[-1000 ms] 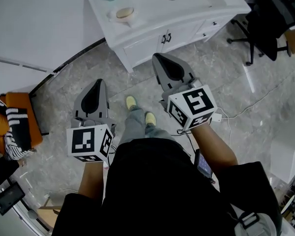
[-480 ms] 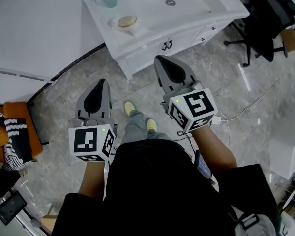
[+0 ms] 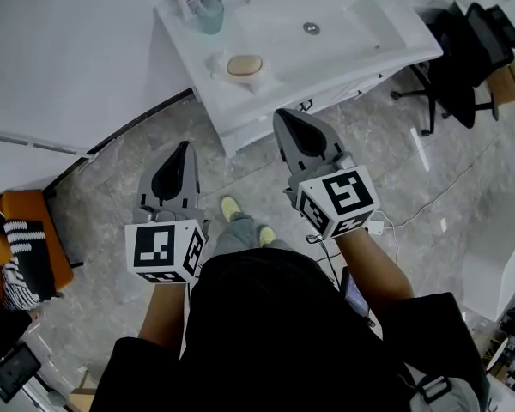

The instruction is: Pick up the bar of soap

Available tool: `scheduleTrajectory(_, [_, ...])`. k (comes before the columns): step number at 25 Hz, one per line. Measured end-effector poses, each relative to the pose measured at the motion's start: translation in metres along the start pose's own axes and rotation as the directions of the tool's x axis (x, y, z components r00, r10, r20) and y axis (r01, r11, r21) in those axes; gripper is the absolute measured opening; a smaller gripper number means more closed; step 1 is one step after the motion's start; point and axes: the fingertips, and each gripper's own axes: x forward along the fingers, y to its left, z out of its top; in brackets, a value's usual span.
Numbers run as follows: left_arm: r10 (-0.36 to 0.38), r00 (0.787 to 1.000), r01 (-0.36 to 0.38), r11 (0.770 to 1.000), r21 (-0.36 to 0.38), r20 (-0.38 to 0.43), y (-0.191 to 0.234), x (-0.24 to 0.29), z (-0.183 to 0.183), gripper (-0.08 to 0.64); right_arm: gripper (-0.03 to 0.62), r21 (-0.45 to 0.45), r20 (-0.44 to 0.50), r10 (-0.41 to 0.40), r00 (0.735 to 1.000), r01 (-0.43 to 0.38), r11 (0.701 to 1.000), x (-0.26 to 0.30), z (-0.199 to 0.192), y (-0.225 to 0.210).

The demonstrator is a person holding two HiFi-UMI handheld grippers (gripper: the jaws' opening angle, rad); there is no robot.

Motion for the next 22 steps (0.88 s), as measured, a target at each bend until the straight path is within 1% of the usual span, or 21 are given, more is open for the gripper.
scheduleTrajectory(7, [-0.003,1.0,0.003,1.0,-0.02,-0.003,0.035,0.014,0.004,0.009,0.005,-0.017,-0.027,-0.022,0.999,0.022,1.0,0.034,0.005,-0.004])
scheduleTrajectory(12, [-0.023,1.0,0.023,1.0,-0.015,-0.002,0.053,0.027,0.007,0.009,0.005,-0.026,-0.044,-0.036,0.998,0.035,0.999,0.052,0.006,-0.007])
scheduleTrajectory(18, [-0.048,0.999,0.048,0.999,-0.012,-0.012,0.057,0.04,0.008,0.009,0.005,-0.028,-0.052,-0.054,0.997,0.052,0.998,0.062,0.008,-0.014])
scheduleTrajectory(22, [-0.053,0.998,0.053,0.999,-0.01,-0.019,0.058,0.053,0.011,0.009,0.005,-0.036,-0.06,-0.051,0.997,0.048,0.998,0.073,0.011,-0.024])
